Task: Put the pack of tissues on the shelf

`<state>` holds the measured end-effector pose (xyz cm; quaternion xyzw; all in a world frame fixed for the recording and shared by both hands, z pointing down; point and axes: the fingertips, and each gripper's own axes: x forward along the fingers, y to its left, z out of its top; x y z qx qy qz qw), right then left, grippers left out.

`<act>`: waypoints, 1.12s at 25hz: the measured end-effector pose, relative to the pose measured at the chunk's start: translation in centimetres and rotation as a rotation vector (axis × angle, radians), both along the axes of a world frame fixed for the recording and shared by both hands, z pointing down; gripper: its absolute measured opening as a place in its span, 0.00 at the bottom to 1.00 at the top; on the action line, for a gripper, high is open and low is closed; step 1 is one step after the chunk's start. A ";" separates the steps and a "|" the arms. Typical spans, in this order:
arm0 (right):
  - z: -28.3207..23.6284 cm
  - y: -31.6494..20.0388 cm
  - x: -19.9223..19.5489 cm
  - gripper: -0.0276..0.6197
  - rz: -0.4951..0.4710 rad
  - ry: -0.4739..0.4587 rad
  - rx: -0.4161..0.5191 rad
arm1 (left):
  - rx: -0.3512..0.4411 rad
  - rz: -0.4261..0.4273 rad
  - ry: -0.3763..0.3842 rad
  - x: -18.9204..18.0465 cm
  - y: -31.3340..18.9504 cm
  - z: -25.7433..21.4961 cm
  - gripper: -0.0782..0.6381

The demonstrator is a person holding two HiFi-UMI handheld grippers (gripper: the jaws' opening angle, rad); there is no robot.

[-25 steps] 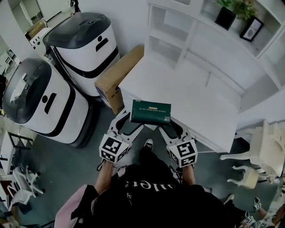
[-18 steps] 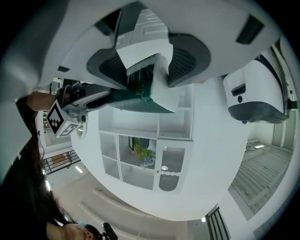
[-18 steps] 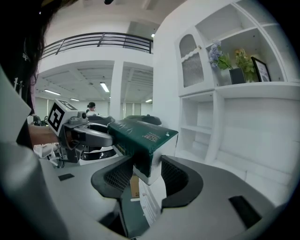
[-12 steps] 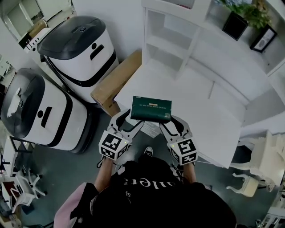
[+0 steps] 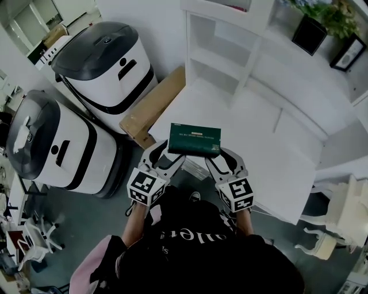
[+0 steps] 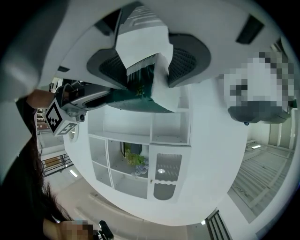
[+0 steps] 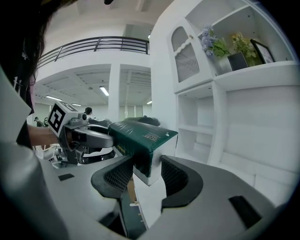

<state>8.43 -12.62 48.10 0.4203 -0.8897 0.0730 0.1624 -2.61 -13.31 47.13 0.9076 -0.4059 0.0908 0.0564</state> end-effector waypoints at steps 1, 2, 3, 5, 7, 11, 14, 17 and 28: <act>0.0 -0.2 0.2 0.36 0.002 -0.002 0.002 | 0.000 0.002 0.000 0.2 -0.2 0.0 0.51; -0.1 -0.4 0.4 0.36 0.006 -0.003 0.003 | 0.000 0.005 -0.001 0.4 -0.4 -0.1 0.51; -0.1 -0.5 0.6 0.36 0.011 -0.004 0.003 | 0.000 0.010 -0.002 0.6 -0.6 -0.1 0.51; -0.1 -0.9 1.0 0.36 0.021 -0.004 0.003 | -0.003 0.022 -0.001 1.0 -1.2 0.0 0.51; -0.2 -1.5 1.3 0.36 0.035 -0.001 0.006 | -0.007 0.034 0.004 1.3 -2.0 0.0 0.51; -0.6 -3.4 2.0 0.36 0.068 0.003 0.013 | -0.008 0.062 0.006 2.1 -4.1 -0.3 0.51; -0.7 -4.9 2.2 0.36 0.089 0.000 0.015 | 0.003 0.087 -0.001 2.3 -5.9 -0.6 0.51; -1.0 -6.7 2.0 0.36 0.114 0.005 0.018 | 0.004 0.111 0.003 2.2 -7.9 -0.7 0.51; -2.9 -14.4 1.5 0.36 0.231 0.030 0.053 | 0.039 0.234 0.017 2.0 -16.9 -2.3 0.51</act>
